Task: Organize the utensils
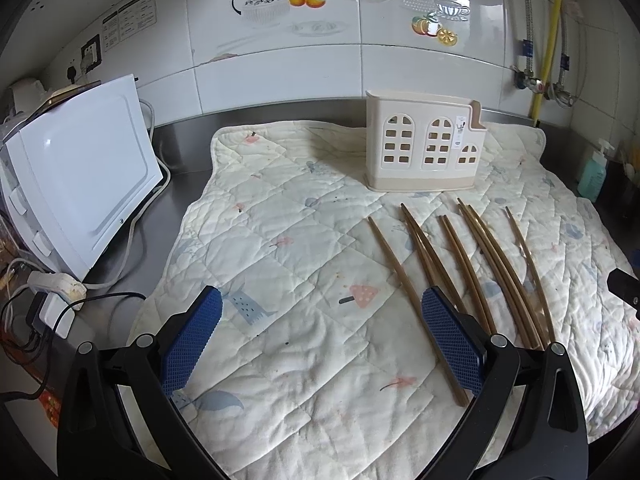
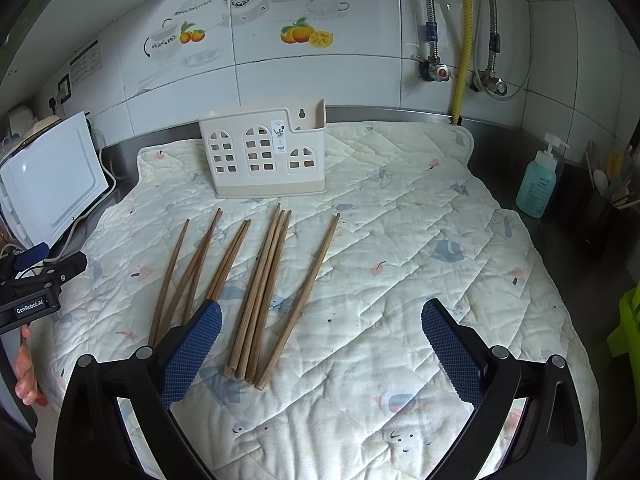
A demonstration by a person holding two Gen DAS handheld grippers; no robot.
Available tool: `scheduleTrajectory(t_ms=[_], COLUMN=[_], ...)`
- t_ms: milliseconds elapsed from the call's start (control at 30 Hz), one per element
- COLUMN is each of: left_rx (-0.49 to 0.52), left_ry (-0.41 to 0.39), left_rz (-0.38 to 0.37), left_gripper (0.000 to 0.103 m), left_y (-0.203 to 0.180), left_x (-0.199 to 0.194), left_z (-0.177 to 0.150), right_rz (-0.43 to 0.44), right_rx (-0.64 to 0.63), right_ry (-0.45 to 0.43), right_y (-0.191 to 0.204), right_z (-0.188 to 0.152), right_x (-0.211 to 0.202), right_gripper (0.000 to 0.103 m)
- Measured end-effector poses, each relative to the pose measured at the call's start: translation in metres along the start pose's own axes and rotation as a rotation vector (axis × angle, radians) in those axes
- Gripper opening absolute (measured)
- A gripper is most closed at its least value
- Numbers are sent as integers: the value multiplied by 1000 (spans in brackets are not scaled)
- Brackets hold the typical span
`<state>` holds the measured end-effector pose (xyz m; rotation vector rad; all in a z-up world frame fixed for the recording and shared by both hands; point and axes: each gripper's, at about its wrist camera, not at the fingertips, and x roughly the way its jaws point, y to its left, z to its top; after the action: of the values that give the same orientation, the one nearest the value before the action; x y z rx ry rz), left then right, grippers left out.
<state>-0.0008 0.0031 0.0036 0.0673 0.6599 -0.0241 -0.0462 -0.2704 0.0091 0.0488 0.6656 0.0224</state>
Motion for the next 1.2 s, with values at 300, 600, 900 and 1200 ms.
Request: scheduleTrajectory(t_ms=[300,600,900,1200], left_rx=[-6,-6,-14,-13], left_ry=[-3,0,9,-1], left_rz=[13,13,24,60], left_gripper=[98,98,98,98], left_y=[0,1,2,4], left_x=[-1,-2,-2,-3], left_z=[-2,-1,0,-1], right_rz=[5,6,11,15], right_rx=[-1,-3,-7,-14], right_ry=[1,2,-2,-9], right_y=[1,2,3,6], right_z=[-1,-3,-4,-5], right_x=[0,1,2,-1], right_gripper=[97,97,97,97])
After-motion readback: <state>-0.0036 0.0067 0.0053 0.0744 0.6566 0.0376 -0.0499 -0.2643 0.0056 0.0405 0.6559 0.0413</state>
